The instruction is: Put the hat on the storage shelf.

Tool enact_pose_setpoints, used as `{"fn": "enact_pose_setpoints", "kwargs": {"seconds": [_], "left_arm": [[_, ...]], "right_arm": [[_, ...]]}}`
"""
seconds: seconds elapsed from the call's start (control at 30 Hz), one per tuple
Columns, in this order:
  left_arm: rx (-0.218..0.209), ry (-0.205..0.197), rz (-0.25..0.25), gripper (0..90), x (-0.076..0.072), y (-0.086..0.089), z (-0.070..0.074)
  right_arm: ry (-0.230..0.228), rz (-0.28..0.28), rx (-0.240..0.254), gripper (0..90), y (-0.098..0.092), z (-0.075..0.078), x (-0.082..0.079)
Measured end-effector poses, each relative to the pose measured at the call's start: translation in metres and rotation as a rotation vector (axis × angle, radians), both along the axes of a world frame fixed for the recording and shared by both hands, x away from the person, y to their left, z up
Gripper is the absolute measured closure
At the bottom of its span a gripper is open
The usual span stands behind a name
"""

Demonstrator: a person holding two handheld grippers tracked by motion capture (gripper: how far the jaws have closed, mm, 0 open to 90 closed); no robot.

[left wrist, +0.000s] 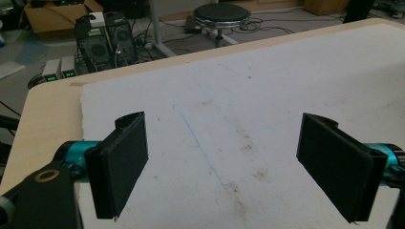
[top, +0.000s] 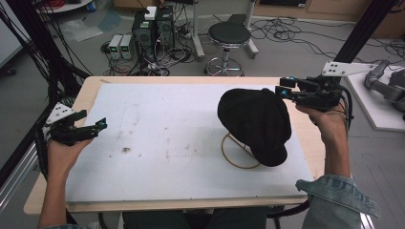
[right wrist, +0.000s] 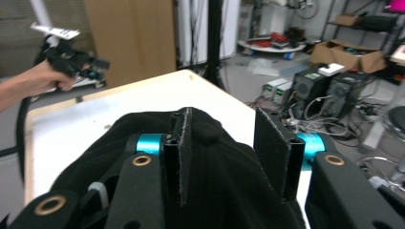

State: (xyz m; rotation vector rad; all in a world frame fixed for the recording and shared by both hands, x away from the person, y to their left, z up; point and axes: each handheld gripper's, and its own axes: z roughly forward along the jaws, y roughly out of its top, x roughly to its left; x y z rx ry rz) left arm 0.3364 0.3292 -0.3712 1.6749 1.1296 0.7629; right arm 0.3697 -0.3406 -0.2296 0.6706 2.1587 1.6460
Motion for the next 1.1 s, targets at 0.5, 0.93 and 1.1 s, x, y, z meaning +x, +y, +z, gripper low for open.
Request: {"fn": "enact_pose_setpoints", "kwargs": {"seconds": [0.5, 0.93, 1.1], "left_arm": [[-0.002, 0.002, -0.007, 18.1, 0.006, -0.004, -0.002], [0.002, 0.007, -0.012, 18.1, 0.008, -0.005, -0.003], [-0.005, 0.005, -0.01, 18.1, 0.008, -0.004, -0.003]], "right_arm": [[0.003, -0.198, 0.068, 38.8, -0.037, -0.02, -0.006], [0.026, -0.344, 0.123, 20.8, -0.059, -0.042, -0.01], [0.047, -0.439, 0.099, 12.4, -0.064, -0.055, -0.007]]}}
